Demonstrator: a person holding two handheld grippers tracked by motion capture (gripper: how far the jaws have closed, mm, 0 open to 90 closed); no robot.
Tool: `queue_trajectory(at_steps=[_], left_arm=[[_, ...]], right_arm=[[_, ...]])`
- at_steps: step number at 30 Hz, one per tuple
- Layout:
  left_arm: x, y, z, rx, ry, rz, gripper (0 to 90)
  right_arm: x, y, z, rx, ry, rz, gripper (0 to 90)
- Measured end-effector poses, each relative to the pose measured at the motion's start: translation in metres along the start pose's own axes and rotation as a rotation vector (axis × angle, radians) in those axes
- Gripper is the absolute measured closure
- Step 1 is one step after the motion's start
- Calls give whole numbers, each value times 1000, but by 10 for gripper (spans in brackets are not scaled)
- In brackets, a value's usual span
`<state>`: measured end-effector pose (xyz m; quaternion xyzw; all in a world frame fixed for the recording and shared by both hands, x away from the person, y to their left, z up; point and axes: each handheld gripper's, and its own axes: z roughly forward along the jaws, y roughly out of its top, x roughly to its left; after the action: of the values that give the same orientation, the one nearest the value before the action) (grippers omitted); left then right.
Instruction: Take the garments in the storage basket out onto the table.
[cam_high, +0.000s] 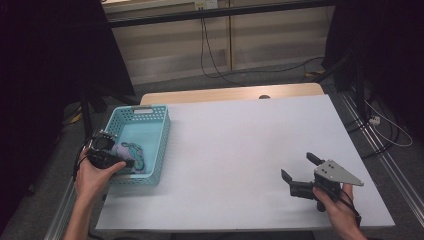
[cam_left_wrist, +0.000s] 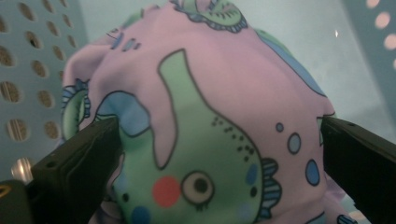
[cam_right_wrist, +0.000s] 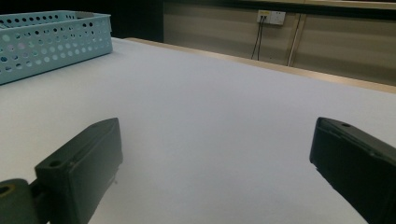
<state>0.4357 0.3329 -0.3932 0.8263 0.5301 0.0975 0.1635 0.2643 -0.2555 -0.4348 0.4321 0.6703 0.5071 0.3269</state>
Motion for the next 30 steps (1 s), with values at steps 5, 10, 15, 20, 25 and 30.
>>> queue_trajectory(at_steps=[5, 10, 15, 20, 25, 30], left_arm=[[-2, 6, 6, 90, 14, -3, 1], [-1, 9, 10, 117, 4, -18, 1], [2, 14, 19, 182, -2, -56, 1], [0, 17, 23, 223, 18, -62, 14], [1, 16, 23, 221, -7, -65, 127], [5, 12, 20, 199, -13, -81, 304]], right_arm=[[0, 0, 0, 1, 3, -2, 25], [0, 0, 0, 3, 0, -1, 25], [1, 0, 1, 5, 4, -5, 25], [0, 0, 0, 6, 3, -2, 25], [0, -1, 0, 9, 1, -6, 28], [0, -1, 0, 9, 2, -5, 27]])
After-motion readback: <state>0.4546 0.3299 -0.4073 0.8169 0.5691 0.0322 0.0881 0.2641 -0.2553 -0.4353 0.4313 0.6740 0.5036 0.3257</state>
